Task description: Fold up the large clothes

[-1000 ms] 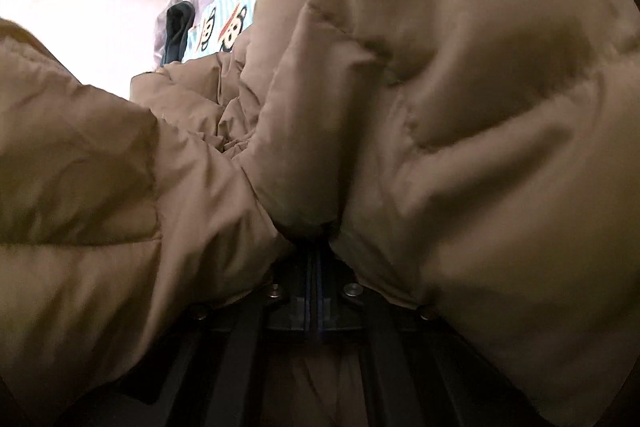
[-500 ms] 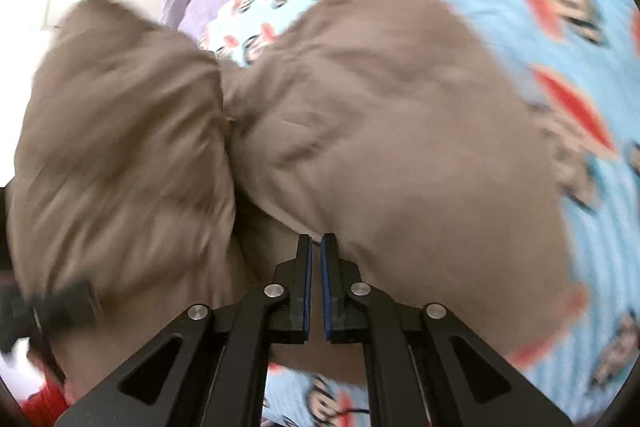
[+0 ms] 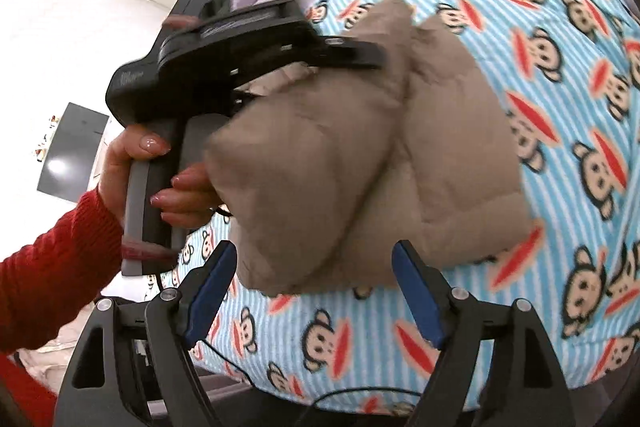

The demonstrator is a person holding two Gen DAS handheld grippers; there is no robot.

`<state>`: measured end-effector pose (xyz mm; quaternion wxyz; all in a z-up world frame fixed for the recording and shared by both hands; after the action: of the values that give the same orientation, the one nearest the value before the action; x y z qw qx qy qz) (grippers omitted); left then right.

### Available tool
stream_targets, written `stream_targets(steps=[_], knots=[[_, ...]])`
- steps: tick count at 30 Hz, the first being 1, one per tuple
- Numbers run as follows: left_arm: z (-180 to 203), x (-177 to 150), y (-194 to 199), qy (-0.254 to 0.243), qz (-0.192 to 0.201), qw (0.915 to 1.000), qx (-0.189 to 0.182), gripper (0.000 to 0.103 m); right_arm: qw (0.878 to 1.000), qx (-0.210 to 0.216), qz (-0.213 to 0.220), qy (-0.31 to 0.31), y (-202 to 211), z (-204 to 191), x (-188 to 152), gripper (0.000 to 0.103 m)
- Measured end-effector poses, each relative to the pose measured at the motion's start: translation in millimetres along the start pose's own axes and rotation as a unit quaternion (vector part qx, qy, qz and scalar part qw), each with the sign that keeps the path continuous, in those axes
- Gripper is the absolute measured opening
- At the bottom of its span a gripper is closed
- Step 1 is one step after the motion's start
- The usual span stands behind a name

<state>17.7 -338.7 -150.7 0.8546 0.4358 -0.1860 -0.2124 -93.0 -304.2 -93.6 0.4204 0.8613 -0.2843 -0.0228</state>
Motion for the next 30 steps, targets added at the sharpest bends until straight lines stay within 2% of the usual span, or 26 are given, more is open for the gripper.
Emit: stream_targets(steps=[2, 3, 4, 5, 7, 8, 11, 14, 22, 27, 28, 30], knots=[[6.9, 6.5, 16.0, -0.015, 0.028, 0.9994, 0.015, 0.082, 1.0, -0.018, 0.008, -0.012, -12.8, 0.9, 8.3, 0.079], [7.0, 10.9, 31.1, -0.025, 0.053, 0.9979, 0.028, 0.082, 0.999, -0.033, 0.012, -0.02, -10.7, 10.6, 7.1, 0.053], [4.5, 15.4, 42.0, -0.031, 0.073, 0.9959, 0.044, 0.082, 0.999, -0.042, 0.019, -0.027, -13.2, 14.6, 13.3, 0.033], [-4.6, 19.3, 62.7, -0.036, 0.107, 0.991, 0.072, 0.082, 0.998, -0.054, 0.021, -0.032, -14.3, 20.9, 17.7, 0.018], [-29.1, 22.4, 87.5, -0.031, 0.141, 0.9818, 0.124, 0.082, 0.995, -0.084, 0.035, -0.046, -8.3, 40.7, 21.3, 0.018], [-39.1, 22.9, 92.4, -0.026, 0.145, 0.979, 0.141, 0.082, 0.993, -0.091, 0.035, -0.061, -6.8, 53.7, 20.2, 0.017], [-84.6, 21.2, 90.9, -0.005, 0.129, 0.9698, 0.207, 0.082, 0.989, -0.103, 0.028, -0.101, -2.2, 85.7, 2.7, 0.017], [-99.7, 22.6, 68.3, 0.0, 0.121, 0.9697, 0.212, 0.082, 0.985, -0.094, 0.02, -0.143, -8.9, 107.0, -7.9, 0.018], [-84.1, 61.6, -1.6, -0.043, 0.103, 0.9581, 0.264, 0.083, 0.974, -0.069, 0.025, -0.216, -28.1, 145.4, -16.8, 0.021], [-83.4, 63.3, -9.0, -0.046, 0.095, 0.9539, 0.281, 0.084, 0.969, -0.048, 0.007, -0.242, -24.8, 153.7, -17.0, 0.022], [-84.5, 62.2, -7.9, -0.047, 0.096, 0.9543, 0.279, 0.084, 0.971, -0.054, 0.002, -0.234, -21.0, 152.8, -15.4, 0.024], [-87.1, 60.1, -6.3, -0.047, 0.097, 0.955, 0.276, 0.084, 0.975, -0.08, -0.004, -0.206, -15.7, 153.9, -3.2, 0.037]])
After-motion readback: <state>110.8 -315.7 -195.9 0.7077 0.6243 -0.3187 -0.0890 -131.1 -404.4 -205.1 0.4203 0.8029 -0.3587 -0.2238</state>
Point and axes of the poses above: each gripper's, at about its wrist camera, not at the fingertips, and y roughly against the way its jaws point, z to its right, x to its top, the point moved 8 cm from there along -y, roughly the way its jaws point, and after that the axes turned 4 degrees about -y, right-handed, at the moved point
